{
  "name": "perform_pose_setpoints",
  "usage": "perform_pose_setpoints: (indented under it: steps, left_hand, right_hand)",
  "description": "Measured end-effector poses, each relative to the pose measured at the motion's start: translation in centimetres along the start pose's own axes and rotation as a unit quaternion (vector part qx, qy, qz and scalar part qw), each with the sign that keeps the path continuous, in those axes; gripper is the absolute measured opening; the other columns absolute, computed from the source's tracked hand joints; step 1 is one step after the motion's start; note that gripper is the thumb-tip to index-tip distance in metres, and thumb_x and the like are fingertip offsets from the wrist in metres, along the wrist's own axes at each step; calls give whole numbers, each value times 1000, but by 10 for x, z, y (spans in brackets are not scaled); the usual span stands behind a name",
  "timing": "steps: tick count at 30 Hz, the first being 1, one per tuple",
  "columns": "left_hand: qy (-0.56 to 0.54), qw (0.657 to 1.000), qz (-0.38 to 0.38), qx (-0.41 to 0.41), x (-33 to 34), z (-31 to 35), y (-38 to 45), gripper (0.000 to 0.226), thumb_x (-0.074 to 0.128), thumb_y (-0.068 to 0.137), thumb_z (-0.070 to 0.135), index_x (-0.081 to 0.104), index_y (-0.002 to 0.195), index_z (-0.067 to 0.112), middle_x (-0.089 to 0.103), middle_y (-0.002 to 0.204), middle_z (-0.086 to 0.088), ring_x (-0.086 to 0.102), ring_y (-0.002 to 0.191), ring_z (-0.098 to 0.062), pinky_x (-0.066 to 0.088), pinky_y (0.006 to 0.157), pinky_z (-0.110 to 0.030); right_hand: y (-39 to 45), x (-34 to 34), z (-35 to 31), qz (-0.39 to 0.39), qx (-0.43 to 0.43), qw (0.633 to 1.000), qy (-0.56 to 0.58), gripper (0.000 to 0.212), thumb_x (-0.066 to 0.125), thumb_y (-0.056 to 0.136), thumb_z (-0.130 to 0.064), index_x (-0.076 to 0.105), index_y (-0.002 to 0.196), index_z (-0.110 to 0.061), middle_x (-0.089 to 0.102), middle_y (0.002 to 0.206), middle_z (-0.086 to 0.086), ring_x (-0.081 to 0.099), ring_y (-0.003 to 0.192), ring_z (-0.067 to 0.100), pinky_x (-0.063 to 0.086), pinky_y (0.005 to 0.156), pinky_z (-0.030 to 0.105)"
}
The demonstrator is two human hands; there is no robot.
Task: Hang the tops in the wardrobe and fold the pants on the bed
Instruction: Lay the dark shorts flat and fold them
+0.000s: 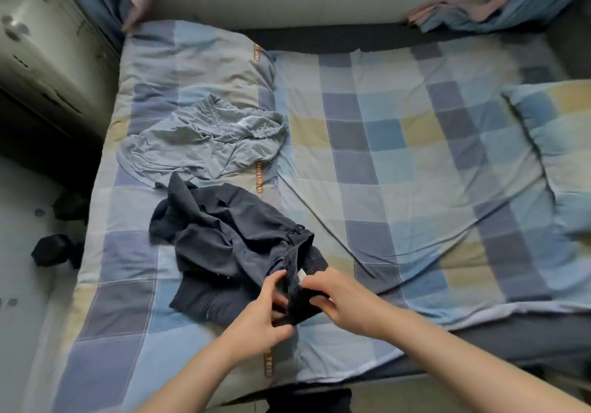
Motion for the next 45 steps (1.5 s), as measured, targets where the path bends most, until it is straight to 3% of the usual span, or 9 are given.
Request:
perform_pose_setpoints:
  steps: [7, 14, 18, 22, 28, 32, 36, 41, 45]
  left_hand:
    - [177, 976, -51, 113, -15, 83, -49, 91, 57, 79, 8, 17, 139, 63, 57, 87, 2, 55, 71, -11, 52, 76, -35]
    - [456, 816, -39, 353, -7, 191, -68, 26, 64, 66, 24, 66, 92, 19, 58, 107, 1, 50, 107, -21, 44, 89, -32]
    - [532, 760, -111, 356, 15, 215, -76, 30, 59, 68, 37, 67, 93, 22, 67, 97, 3, 54, 105, -15, 34, 97, -21]
    - [635, 679, -154, 335, 50, 232, -78, 35, 53, 76, 48, 66, 98, 24, 68, 99, 2, 54, 107, -18, 30, 101, -29]
    - [721, 632, -207, 196, 103, 264, -56, 50, 59, 86, 51, 58, 128, 24, 60, 127, 0, 47, 128, -17, 4, 117, -58]
    - [821, 530, -156, 146, 112, 289, -43, 41, 54, 92, 35, 58, 129, 17, 59, 129, -4, 46, 130, -21, -3, 116, -65]
    - [847, 514, -73, 116, 108, 320, -23, 38, 38, 92, 12, 56, 124, 21, 58, 127, 5, 36, 137, -12, -2, 116, -63]
    - [825, 441, 56, 348, 148, 363, -29, 28, 91, 46, 23, 64, 55, 28, 60, 60, 11, 67, 81, -9, 50, 89, -50]
    - [815, 450, 82, 356, 161, 378, -39, 30, 87, 50, 16, 59, 50, 27, 56, 61, 8, 65, 80, -16, 34, 90, -45]
  right_hand:
    - [-74, -53, -87, -20, -76, 986, -150, 19, 50, 91, -4, 57, 94, -22, 42, 81, -6, 41, 90, 21, 40, 77, 34]
    - [-141, -112, -151, 30, -128, 936, -327, 38, 64, 64, 7, 60, 85, -25, 44, 74, -6, 43, 80, 19, 43, 80, 30]
    - [-192, -150, -167, 70, -143, 912, -378, 31, 61, 71, 5, 63, 85, -22, 52, 82, 0, 53, 89, 25, 47, 91, 38]
    - [-249, -167, -167, 94, -168, 863, -467, 32, 32, 90, -2, 59, 84, -19, 56, 95, 2, 55, 105, 24, 43, 95, 36]
    - [-341, -204, -140, 151, -196, 810, -531, 26, 43, 99, -3, 62, 86, -16, 60, 96, 2, 57, 106, 20, 45, 97, 35]
    - [-411, -229, -108, 177, -215, 786, -552, 26, 46, 97, 0, 59, 79, -13, 60, 91, 3, 59, 105, 21, 46, 95, 35]
    - [-473, -252, -54, 211, -232, 777, -546, 21, 51, 95, 0, 57, 79, -12, 59, 91, 5, 58, 107, 23, 45, 97, 38]
    - [-512, -283, 32, 173, -150, 787, -573, 31, 33, 87, 7, 55, 77, -12, 56, 90, 4, 58, 107, 24, 41, 99, 42]
    - [-527, -300, 95, 95, -21, 797, -596, 14, 49, 73, -23, 62, 73, -18, 61, 87, -1, 60, 106, 20, 27, 103, 48]
Point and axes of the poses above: each hand's wrist, its own y-axis towards the middle knuckle, its own x-axis out of the palm, z = x × y, the point moved 5 cm from there along y, towards the middle knuckle
